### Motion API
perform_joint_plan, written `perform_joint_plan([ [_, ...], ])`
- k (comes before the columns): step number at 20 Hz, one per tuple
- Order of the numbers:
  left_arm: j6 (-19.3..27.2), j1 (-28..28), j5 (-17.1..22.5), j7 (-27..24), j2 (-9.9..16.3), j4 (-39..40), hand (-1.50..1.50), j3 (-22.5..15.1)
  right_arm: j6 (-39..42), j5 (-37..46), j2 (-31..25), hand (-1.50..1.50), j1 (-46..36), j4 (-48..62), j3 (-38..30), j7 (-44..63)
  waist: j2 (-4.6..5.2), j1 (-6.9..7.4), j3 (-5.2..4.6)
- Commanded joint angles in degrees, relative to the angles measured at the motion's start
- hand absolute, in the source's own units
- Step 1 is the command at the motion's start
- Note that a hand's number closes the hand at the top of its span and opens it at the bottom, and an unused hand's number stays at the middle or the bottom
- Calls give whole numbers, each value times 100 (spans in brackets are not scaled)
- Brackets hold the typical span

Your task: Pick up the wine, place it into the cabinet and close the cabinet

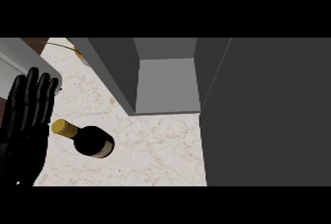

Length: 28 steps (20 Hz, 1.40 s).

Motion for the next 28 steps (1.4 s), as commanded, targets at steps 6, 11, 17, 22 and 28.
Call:
perform_joint_plan([
  [6,-371,922,-596,-86,-50,-619,-150,-1211,865,-669,-183,-150,1064,-778,192,-156,-40,197,-71],
  [11,-326,1188,840,882,-462,-695,-150,-1538,1287,-1196,-447,-150,960,-1042,669,831,-32,231,-75],
  [17,798,1138,-246,1557,-507,-1435,-150,-2889,1510,-1936,-662,-150,1341,-1890,237,1374,-28,195,-70],
  [22,997,784,-143,2057,-508,-1663,-150,-2852,1012,-1986,-665,-150,425,-2082,173,2498,-19,217,-74],
  [28,1499,944,-797,2505,-507,-2156,-150,-3400,983,-1497,-412,-150,601,-2291,655,2460,-27,215,-72],
])
